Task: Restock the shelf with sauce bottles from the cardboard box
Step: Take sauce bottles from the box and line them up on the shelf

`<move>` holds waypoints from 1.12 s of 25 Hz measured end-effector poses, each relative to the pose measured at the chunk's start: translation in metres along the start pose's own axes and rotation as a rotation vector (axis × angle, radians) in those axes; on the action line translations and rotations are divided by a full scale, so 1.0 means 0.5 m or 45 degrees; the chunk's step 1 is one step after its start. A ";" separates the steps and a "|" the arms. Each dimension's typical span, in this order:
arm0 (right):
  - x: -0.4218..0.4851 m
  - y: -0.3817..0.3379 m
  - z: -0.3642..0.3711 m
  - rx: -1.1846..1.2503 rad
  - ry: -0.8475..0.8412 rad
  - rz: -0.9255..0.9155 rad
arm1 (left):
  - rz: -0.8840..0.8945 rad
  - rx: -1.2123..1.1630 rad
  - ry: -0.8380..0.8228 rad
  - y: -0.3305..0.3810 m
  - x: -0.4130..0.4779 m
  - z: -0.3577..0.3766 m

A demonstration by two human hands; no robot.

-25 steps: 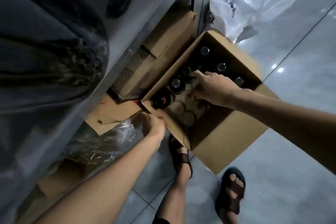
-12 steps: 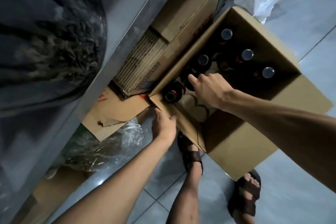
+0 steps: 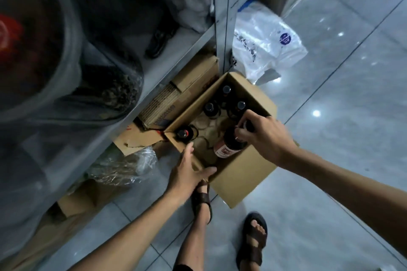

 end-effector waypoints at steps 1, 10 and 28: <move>-0.030 -0.032 -0.061 0.045 0.042 -0.027 | 0.087 0.019 -0.029 0.047 -0.038 0.004; -0.393 -0.456 -0.630 0.168 0.281 -0.554 | 0.678 -0.046 0.270 0.485 -0.486 -0.155; -0.991 -1.265 -0.889 0.613 -0.025 -1.293 | 1.326 -0.312 0.900 0.700 -1.464 -0.769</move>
Point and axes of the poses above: each hand's wrist, its own x-axis towards the middle knuckle, its own z-axis out of the palm, y = z × x, the point moved 2 cm from there along x, towards the middle knuckle, and after that the axes turned 1 degree about z, right-handed, at the moved point
